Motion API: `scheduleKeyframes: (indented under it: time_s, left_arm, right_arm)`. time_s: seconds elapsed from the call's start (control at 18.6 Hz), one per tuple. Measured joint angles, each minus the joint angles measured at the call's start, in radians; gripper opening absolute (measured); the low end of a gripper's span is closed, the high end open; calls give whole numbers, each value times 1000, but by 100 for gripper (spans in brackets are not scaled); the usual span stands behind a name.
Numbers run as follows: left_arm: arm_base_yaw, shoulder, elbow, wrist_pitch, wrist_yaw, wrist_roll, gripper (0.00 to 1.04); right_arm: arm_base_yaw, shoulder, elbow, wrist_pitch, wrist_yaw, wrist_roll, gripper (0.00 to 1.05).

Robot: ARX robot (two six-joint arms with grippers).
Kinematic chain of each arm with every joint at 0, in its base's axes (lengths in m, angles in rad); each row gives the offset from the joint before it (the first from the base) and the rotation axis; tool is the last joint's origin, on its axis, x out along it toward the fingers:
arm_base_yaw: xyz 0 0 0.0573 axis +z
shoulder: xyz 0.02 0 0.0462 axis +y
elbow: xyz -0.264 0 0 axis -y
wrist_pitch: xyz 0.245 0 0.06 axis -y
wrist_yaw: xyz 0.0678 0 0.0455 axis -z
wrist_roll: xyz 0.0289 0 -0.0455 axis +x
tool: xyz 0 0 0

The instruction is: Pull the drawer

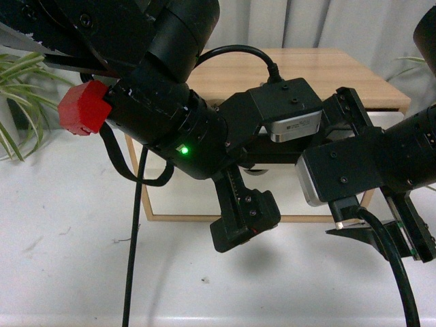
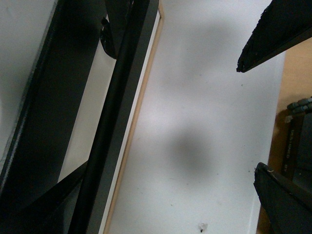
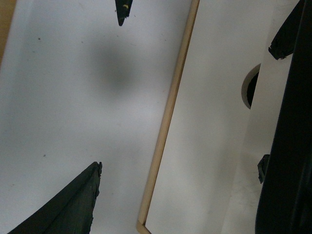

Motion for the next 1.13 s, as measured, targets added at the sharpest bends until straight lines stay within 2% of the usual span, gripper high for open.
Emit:
scheduleKeyframes:
  time_s: [0.75,1.02,1.13]
  left_arm:
    - [-64,-247,-321,83,9,-55,98]
    - [-67,-267,-339,96,11,-83,98]
    - [-67,-271,-339,104,14,-101,98]
  right_arm:
    - [92,-267,-339,84,26,90,98]
    - [97,-289,-360,100,24,100,98]
    - [97,-288,-369,150,16,101,98]
